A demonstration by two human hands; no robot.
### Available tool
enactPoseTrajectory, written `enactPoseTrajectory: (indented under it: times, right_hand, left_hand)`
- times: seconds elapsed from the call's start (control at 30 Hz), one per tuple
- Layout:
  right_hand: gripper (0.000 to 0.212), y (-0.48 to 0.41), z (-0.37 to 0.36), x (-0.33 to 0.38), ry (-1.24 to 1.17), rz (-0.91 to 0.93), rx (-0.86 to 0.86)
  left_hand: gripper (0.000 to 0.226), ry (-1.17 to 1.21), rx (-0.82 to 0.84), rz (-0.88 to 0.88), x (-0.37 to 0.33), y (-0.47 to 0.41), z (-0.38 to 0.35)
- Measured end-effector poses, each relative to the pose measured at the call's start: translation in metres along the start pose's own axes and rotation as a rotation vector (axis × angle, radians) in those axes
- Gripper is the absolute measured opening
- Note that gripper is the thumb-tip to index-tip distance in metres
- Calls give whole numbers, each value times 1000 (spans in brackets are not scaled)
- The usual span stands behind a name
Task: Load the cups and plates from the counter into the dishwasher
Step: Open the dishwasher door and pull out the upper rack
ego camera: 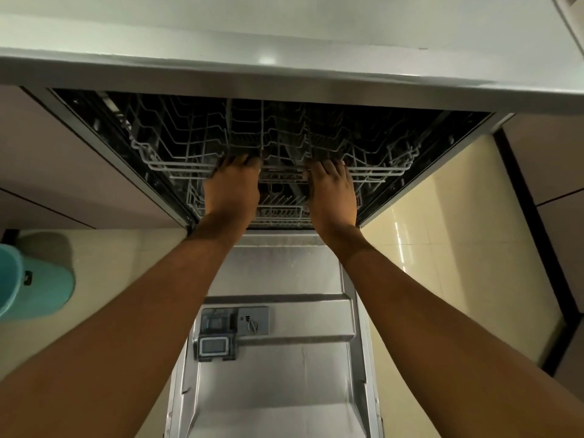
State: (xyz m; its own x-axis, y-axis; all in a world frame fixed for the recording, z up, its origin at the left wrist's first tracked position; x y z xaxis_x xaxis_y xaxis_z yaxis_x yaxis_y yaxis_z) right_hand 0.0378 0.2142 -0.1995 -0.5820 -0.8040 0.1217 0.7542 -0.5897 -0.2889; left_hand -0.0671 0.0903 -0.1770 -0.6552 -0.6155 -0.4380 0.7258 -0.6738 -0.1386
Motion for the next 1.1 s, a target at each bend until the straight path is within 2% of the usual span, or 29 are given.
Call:
enactPoseTrajectory:
  times: [0.23,0.4,0.57,0.8,1.1]
  right_hand:
    - [23,55,24,1,-15,4,-47]
    - [30,112,34,8,-16,-53,43]
    - [34,156,54,14,-30,-82,103]
    - [26,201,78,11,-27,-85,209]
    - [29,273,105,19,-24,-96,346]
  left_hand:
    - [22,58,47,-82,-1,53,14]
    - [32,-14,261,61,-2,106,22]
    - [37,29,332,109,-11,152,36]
    - [25,56,360,53,-16,198,32]
    - [26,65,511,58,-23,266,39]
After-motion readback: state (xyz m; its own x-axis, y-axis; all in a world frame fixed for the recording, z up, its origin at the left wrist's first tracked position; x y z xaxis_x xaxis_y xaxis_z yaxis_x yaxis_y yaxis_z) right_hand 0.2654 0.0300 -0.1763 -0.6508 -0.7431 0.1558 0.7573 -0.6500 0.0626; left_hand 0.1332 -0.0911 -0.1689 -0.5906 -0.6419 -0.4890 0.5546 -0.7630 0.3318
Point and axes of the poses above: each hand's wrist, its own y-axis away from the middle knuckle, its own z-axis out of the back of the hand, x = y × z, the point moved 6 cm from there along -y, towards the middle knuckle, and after that the axes turned 13 degrees about y, right-handed, at the moved point
